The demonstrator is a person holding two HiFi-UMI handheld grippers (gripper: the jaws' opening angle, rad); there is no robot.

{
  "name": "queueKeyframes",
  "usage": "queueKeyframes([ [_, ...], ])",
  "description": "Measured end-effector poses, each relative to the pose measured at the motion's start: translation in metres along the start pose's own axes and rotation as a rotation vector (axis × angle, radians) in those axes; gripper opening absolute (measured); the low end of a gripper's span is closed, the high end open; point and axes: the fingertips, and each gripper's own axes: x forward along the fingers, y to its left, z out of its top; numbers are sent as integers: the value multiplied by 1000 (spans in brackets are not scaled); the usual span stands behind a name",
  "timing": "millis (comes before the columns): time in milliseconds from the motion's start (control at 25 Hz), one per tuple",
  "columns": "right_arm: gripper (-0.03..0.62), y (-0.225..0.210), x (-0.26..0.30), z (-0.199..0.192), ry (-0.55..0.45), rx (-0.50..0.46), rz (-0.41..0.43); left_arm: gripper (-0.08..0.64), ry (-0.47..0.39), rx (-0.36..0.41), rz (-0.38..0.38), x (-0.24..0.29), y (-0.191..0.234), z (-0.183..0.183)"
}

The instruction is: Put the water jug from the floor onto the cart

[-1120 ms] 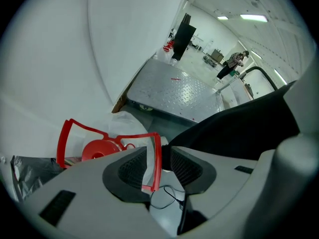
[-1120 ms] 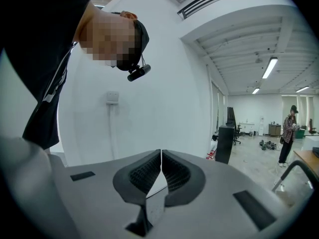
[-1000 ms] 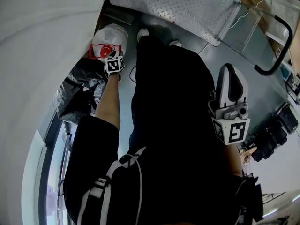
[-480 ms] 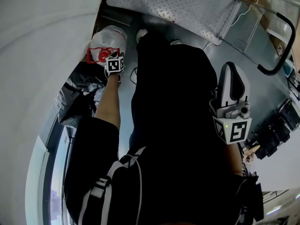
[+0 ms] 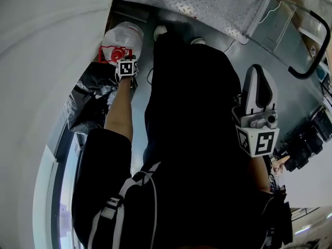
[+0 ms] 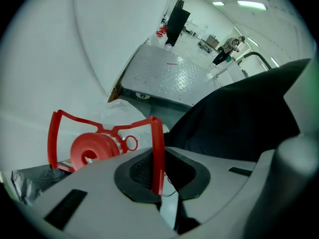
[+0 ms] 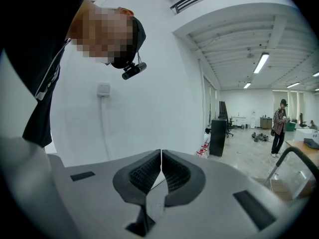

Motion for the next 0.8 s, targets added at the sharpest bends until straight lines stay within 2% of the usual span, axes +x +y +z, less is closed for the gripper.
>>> queueKeyframes([
  [160, 18, 14, 0, 6, 18, 21, 33, 41, 23, -8, 18, -15, 12, -4],
  [400, 18, 21, -5, 17, 7, 40, 16, 41, -17, -175, 18, -39, 40, -1],
  [520, 18, 13, -12, 33, -10, 34, 6, 41, -34, -234, 20, -59, 39, 4],
  [680, 18, 11, -12, 59, -48, 48, 28, 41, -39, -243, 1, -87, 11, 8],
  [800, 18, 11, -6, 70, -99, 31, 32, 41, -34, -198, -10, -102, -8, 17],
])
